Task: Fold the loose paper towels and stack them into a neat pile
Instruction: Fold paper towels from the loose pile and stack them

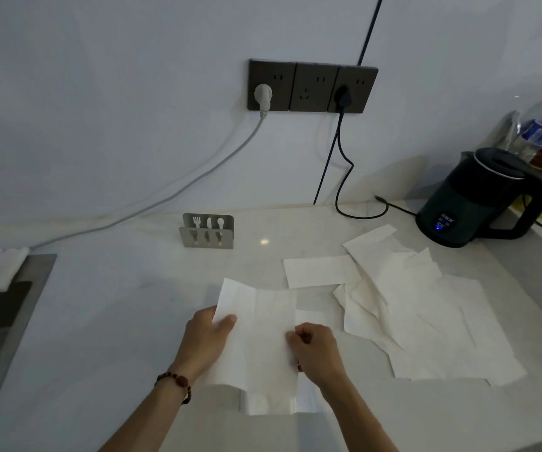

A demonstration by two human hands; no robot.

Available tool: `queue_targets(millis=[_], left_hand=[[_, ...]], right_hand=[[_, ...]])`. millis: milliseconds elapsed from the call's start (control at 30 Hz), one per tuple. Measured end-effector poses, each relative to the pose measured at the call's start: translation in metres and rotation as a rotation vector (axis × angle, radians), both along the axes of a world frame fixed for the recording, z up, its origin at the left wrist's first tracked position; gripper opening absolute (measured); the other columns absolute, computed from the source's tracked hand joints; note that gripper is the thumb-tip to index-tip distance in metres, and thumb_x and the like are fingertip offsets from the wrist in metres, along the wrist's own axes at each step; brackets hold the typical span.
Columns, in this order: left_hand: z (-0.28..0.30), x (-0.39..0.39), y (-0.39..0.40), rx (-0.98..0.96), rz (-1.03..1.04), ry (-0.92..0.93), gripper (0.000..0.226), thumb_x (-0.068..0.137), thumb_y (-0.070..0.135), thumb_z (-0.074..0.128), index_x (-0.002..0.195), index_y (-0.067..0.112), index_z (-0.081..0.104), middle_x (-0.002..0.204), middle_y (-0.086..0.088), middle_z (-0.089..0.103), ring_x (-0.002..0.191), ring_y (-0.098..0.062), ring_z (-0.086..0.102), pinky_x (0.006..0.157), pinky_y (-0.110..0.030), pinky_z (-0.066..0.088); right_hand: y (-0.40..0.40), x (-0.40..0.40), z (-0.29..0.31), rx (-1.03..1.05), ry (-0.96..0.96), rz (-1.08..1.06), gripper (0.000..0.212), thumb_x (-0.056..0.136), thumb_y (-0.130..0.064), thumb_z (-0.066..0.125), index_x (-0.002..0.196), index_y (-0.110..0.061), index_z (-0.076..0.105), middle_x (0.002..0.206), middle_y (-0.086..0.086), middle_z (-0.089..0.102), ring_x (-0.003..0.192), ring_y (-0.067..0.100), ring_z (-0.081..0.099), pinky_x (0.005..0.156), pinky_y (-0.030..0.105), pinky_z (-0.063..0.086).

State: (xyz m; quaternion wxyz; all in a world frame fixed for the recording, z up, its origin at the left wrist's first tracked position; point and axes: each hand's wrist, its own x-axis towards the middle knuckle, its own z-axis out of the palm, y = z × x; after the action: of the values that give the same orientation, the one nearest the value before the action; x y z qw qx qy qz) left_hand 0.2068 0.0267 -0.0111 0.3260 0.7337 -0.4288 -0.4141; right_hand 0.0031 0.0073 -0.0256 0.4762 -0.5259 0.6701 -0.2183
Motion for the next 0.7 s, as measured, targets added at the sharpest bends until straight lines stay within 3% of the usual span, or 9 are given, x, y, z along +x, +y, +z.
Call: queue_targets(millis=[133,333,533,700], left_hand=[[-0.014,0.006,0.014,0.037,-0.019,-0.046,0.013,0.095,0.023,0.055,0.084,0.026,0.063,0.084,0.008,0.068,0.078,-0.009,0.064,0.066,-0.025,0.051],[-0.026,0.009,0.02,0.035,-0.033,-0.109,0.012,0.096,0.025,0.054,0.096,0.02,0.065,0.087,0.007,0.066,0.078,-0.005,0.06,0.06,-0.018,0.041],[-0.031,0.009,0.018,0.031,-0.037,-0.109,0.012,0.097,0.026,0.053,0.097,0.02,0.064,0.089,0.006,0.066,0.079,-0.011,0.061,0.065,-0.021,0.043],[-0.034,0.006,0.017,0.028,-0.041,-0.084,0.015,0.098,0.025,0.053,0.102,0.019,0.065,0.093,0.007,0.067,0.082,-0.009,0.061,0.063,-0.012,0.041]], right_hand=[[0.014,0.008,-0.012,0.004,0.084,0.007,0.024,0.087,-0.026,0.066,0.067,-0.014,0.063,0.061,-0.005,0.063,0.049,0.009,0.056,0.049,0.016,0.043],[0.019,0.014,-0.021,-0.022,0.235,0.065,0.019,0.091,-0.023,0.06,0.072,-0.019,0.061,0.069,-0.009,0.061,0.062,0.005,0.055,0.055,0.012,0.04],[0.018,0.017,-0.025,-0.033,0.303,0.025,0.019,0.09,-0.028,0.06,0.073,-0.019,0.061,0.07,-0.007,0.064,0.065,0.009,0.06,0.057,0.019,0.045],[0.02,0.016,-0.029,-0.045,0.322,-0.019,0.02,0.089,-0.03,0.06,0.076,-0.016,0.063,0.069,-0.005,0.065,0.066,0.013,0.062,0.062,0.028,0.052]])
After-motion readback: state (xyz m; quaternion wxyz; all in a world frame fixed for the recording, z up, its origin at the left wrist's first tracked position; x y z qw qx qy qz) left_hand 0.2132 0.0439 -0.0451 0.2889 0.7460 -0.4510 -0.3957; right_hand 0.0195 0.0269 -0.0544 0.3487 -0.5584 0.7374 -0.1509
